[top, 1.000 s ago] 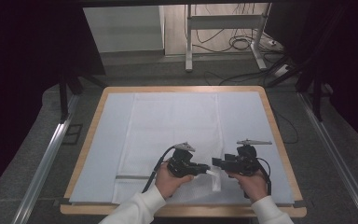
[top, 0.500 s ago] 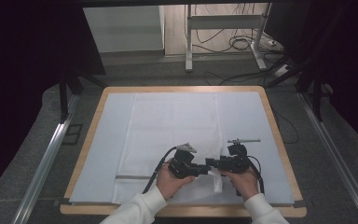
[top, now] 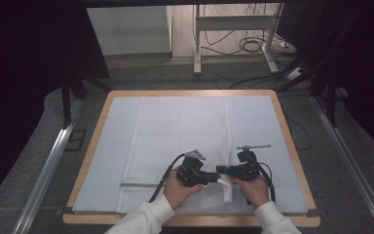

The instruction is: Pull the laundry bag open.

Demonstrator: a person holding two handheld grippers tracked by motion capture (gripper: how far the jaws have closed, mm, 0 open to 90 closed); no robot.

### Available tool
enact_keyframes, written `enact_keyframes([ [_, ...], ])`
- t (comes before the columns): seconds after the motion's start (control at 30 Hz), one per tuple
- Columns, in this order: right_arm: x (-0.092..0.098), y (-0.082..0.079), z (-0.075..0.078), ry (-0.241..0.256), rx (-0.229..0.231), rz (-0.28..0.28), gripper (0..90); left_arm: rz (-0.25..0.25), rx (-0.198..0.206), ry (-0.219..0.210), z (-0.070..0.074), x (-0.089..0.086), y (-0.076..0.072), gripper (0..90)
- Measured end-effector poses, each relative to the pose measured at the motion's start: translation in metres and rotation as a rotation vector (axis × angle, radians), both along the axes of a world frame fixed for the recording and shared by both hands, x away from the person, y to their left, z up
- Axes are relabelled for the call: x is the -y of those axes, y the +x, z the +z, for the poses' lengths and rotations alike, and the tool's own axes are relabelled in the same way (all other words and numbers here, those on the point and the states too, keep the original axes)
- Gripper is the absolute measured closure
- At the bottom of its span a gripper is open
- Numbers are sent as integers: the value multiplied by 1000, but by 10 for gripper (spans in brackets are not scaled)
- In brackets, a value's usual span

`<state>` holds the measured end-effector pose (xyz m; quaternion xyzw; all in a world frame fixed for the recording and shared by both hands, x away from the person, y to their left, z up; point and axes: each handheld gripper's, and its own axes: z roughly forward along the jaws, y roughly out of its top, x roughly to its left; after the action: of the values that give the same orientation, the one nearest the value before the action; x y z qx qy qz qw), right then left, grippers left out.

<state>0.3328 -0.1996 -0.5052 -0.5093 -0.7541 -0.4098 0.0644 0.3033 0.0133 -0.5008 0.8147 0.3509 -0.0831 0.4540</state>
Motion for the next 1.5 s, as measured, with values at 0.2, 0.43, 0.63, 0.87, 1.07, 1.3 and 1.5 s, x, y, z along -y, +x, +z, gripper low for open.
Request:
enact_keyframes([
  [0.2,0,0,0,-12,0,17,874,0,-4,0,-1,-1,1,872],
  [0.43,0,-1,1,-27,10,38,878,-4,-14,-1,-4,-2,2,873],
  [0.63,1,0,0,-22,16,54,880,0,-40,-14,-9,-4,4,873],
  [0.87,2,0,0,-23,20,67,881,-5,-47,-14,-11,-5,5,874],
  [1.07,2,0,0,-23,18,83,882,-3,-60,-13,-14,-7,6,874],
  [1.3,2,0,0,-18,18,95,882,-11,-60,-8,-17,-7,6,874],
  [1.5,2,0,0,-21,19,102,882,-8,-60,14,-22,-7,7,875],
])
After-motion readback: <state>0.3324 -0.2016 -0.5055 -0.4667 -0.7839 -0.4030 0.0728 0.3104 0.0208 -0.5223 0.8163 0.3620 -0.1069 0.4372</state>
